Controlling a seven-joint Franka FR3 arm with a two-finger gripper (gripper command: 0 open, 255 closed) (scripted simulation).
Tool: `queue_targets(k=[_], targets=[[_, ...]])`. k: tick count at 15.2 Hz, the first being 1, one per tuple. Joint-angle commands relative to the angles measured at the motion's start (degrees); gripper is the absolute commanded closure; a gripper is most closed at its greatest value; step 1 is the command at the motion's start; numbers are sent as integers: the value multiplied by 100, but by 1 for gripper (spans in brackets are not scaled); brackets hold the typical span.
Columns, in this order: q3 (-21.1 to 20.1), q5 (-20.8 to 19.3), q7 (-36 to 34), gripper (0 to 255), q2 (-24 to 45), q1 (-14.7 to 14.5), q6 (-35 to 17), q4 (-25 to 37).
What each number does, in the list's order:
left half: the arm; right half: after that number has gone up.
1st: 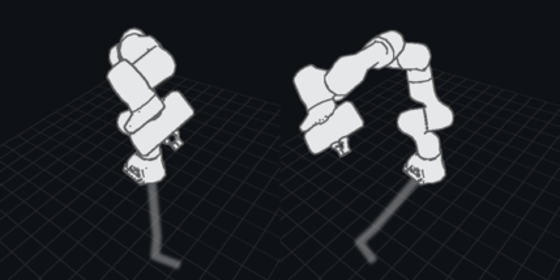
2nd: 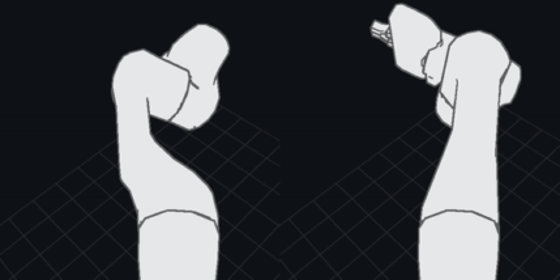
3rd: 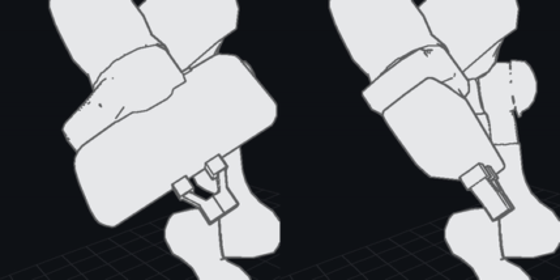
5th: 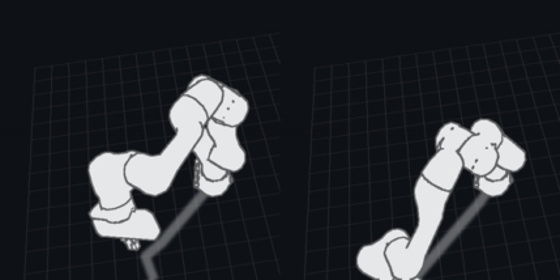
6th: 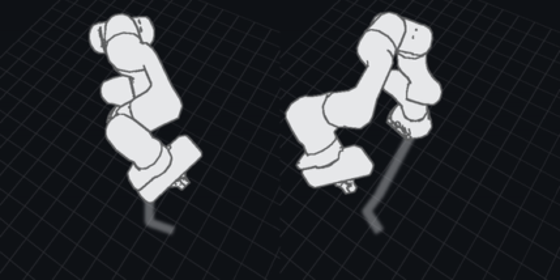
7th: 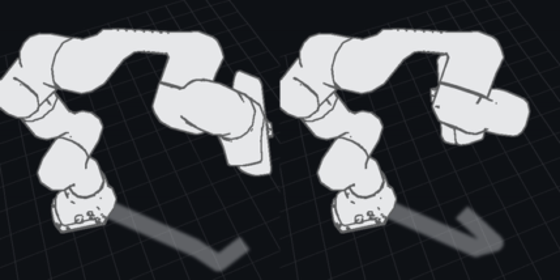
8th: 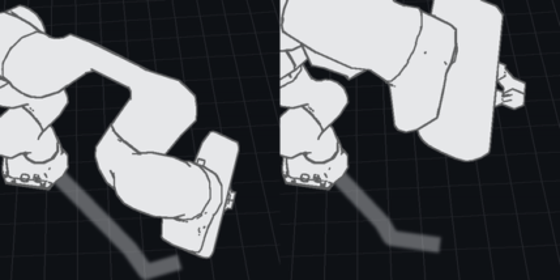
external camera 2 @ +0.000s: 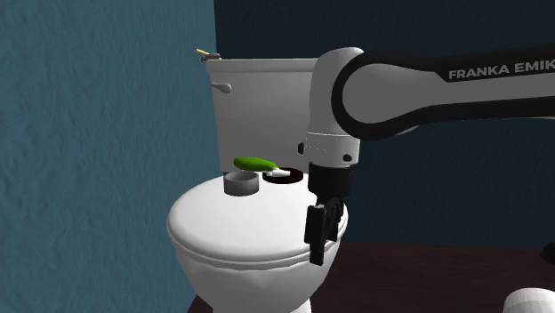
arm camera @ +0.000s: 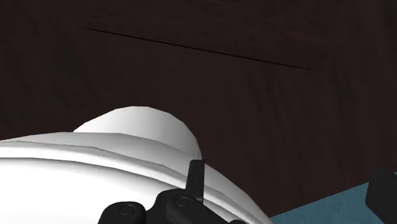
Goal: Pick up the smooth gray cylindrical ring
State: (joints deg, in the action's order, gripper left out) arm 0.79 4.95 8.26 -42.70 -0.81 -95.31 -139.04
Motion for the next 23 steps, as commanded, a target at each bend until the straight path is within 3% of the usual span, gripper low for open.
queue_targets(k=[1, 12, 18, 23], targets=[[0, 0, 0, 0, 0, 0, 0, 0], [179, -295, 346, 0, 2483, 77, -156, 2371], [249, -385, 505, 0, 3837, 113, 132, 4046], [295, -425, 634, 0, 5095, 160, 620, 5825]])
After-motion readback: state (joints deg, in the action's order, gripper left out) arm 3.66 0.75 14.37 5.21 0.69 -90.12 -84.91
